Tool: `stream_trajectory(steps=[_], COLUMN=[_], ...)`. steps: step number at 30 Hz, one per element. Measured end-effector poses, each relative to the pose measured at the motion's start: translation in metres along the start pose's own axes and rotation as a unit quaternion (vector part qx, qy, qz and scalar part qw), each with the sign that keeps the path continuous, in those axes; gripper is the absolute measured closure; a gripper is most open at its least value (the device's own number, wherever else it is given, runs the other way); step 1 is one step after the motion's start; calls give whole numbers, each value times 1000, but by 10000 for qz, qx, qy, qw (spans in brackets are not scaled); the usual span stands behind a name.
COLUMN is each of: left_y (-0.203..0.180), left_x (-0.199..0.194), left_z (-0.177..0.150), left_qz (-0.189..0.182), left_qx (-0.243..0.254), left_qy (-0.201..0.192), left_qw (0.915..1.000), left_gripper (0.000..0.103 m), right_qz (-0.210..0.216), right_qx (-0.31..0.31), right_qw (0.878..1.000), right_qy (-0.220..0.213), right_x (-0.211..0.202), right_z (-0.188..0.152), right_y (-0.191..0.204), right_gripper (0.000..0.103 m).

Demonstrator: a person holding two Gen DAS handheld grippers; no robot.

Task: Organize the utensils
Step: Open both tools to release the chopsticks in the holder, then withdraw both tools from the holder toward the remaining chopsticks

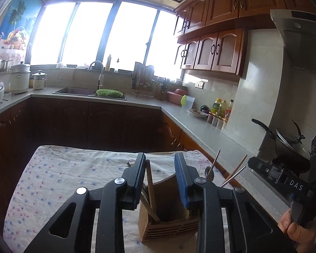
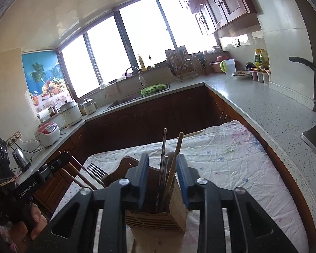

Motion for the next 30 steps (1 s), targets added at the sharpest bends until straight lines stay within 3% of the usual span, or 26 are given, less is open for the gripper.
stream_trajectory(steps=[2,3,7,10,20,30], left_y=[1,1,6,14,16,25], left_x=[-9,-13,-36,-56,-106,-127], left_z=[-1,-2,-13,-32,-107,-135], left_qz=[26,52,206,391,767,853], left_qx=[-27,-40,-115,-253,-559,-733], left_qy=[-69,-111,-171,-153,531,1216], left_qw=[10000,9999,9996,9988,9941,9862], left_gripper=[52,48,15,2,1,1], right_qz=[47,88,188,207,48,-184], right_qx=[58,102,220,237,262,42], right_qw=[9998,9994,9971,9963,9982,9998], right_qy=[-207,-309,-697,-796,-534,-42], right_x=[-14,-21,-50,-67,-102,-125], right_z=[8,12,21,15,-54,-121], right_y=[1,1,1,0,-16,-17], right_gripper=[55,47,4,0,0,0])
Point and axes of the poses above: each gripper's, at about its wrist camera, not at the fingertips, and x roughly the way its jaws point, y to its left, z to its top, the point moved 9 cm from there along x, roughly the way its jaws point, and after that the axes turned 2 degrees about -z, right-handed, at the moved point
